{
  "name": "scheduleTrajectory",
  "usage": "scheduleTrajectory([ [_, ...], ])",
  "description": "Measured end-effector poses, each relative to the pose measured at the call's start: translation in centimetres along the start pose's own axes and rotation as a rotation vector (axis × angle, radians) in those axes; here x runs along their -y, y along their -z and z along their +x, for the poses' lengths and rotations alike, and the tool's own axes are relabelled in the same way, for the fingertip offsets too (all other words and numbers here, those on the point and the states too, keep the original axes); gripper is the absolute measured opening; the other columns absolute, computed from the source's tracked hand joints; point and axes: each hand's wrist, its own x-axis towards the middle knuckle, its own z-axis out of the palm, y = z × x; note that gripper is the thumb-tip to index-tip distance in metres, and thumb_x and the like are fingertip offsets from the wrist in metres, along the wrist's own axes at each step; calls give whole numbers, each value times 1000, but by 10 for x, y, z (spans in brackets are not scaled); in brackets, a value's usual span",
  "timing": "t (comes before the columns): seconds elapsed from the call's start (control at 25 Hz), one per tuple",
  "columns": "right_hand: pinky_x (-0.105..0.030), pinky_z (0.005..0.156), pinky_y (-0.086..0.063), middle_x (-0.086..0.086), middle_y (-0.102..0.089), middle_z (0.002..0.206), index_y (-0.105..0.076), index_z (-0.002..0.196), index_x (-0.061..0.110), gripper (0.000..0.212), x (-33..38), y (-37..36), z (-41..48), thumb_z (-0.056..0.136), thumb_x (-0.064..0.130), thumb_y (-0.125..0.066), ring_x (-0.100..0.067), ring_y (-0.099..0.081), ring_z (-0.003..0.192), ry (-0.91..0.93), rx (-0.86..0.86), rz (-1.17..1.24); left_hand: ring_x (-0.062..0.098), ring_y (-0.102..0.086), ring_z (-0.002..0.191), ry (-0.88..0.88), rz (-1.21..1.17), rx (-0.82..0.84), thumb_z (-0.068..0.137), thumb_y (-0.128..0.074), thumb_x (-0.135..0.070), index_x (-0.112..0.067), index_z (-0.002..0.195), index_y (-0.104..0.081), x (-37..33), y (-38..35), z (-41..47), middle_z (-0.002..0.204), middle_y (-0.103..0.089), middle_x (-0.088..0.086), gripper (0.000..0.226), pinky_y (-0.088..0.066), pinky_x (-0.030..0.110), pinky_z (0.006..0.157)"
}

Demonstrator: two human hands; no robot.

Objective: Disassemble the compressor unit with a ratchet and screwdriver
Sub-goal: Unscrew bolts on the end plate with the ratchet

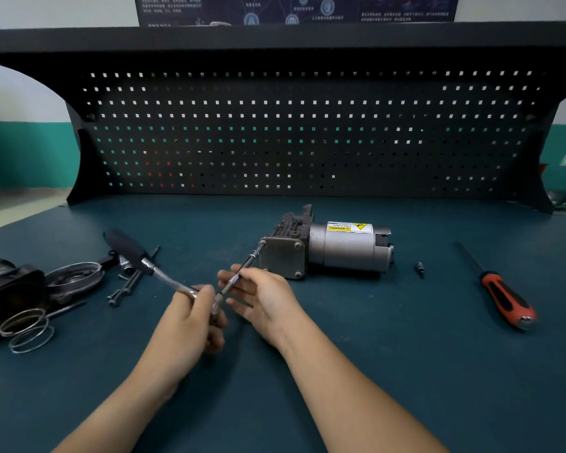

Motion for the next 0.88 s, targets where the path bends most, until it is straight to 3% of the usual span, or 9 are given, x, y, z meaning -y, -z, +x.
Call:
scheduleTrajectory([
  [0.08, -23, 62, -47, 3, -70, 62, -55, 84, 15, 16, 0, 1, 1, 94, 9, -44, -11, -64, 66, -3, -16, -10, 17, -60, 62, -255, 439, -16, 98, -37, -29, -21, 104, -43, 7, 3, -4, 77, -58, -3, 12, -41, 32, 59],
  [0.16, -26, 63, -47, 2, -69, 60, -57, 81, 14, 17, -1, 1, 1, 94, 8, -46, -14, -63, 66, 4, -32, -8, 21, -60, 84, -469, 797, 21, 95, -33, -37, -35, 119, -37, 15, 6, -8, 99, -54, -15, 25, -39, 34, 69],
  [0.28, -25, 64, -48, 2, -70, 63, -57, 83, 15, 16, -1, 3, 0, 94, 11, -47, -13, -65, 66, 10, -14, -4, 15, -56, 66, -412, 562, -3, 97, -35, -34, -34, 107, -44, 12, 2, -6, 84, -57, -12, 14, -42, 34, 62],
  [0.4, -25, 66, -45, 4, -73, 71, -55, 90, 18, 16, -1, 3, 0, 98, 20, -41, -13, -65, 74, -7, 42, -4, 11, -43, 38, 4, -130, 2, 101, -32, -25, -17, 91, -53, 5, -4, 4, 55, -54, -2, 25, -38, 27, 40],
  [0.48, -26, 68, -44, 4, -73, 73, -54, 92, 17, 16, -2, 2, 0, 99, 19, -40, -15, -65, 79, -4, 61, -4, 9, -39, 35, 141, -351, 36, 102, -30, -28, -11, 87, -55, 1, -2, 6, 51, -52, 0, 33, -37, 23, 35],
  [0.56, -25, 68, -45, 4, -72, 68, -55, 88, 16, 16, -2, 2, 0, 98, 16, -42, -14, -65, 76, 4, 50, -22, 10, -42, 37, 70, -226, 19, 102, -31, -27, -11, 86, -53, 2, -3, 2, 58, -54, 3, 31, -38, 25, 39],
  [0.64, -24, 68, -45, 3, -70, 62, -55, 83, 15, 18, -2, 2, 1, 97, 13, -44, -11, -64, 67, 14, 20, -51, 14, -55, 50, -209, 259, -20, 100, -34, -28, -18, 102, -49, 7, 0, -4, 77, -59, -1, 18, -43, 28, 53],
  [0.76, -24, 60, -45, -7, -64, 67, -56, 73, 10, 24, -3, 0, 1, 94, 5, -46, -16, -59, 63, 51, -32, -35, 25, -60, 87, -506, 930, 27, 94, -32, -42, -44, 128, -24, 18, 6, -11, 103, -49, -17, 35, -45, 36, 75],
  [0.88, -25, 63, -46, -4, -68, 67, -55, 83, 12, 20, -2, 1, -2, 98, 13, -43, -14, -61, 64, 25, -2, -17, 14, -59, 67, -395, 570, 19, 97, -38, -34, -30, 120, -42, 15, 3, -7, 86, -58, -11, 23, -47, 29, 65],
])
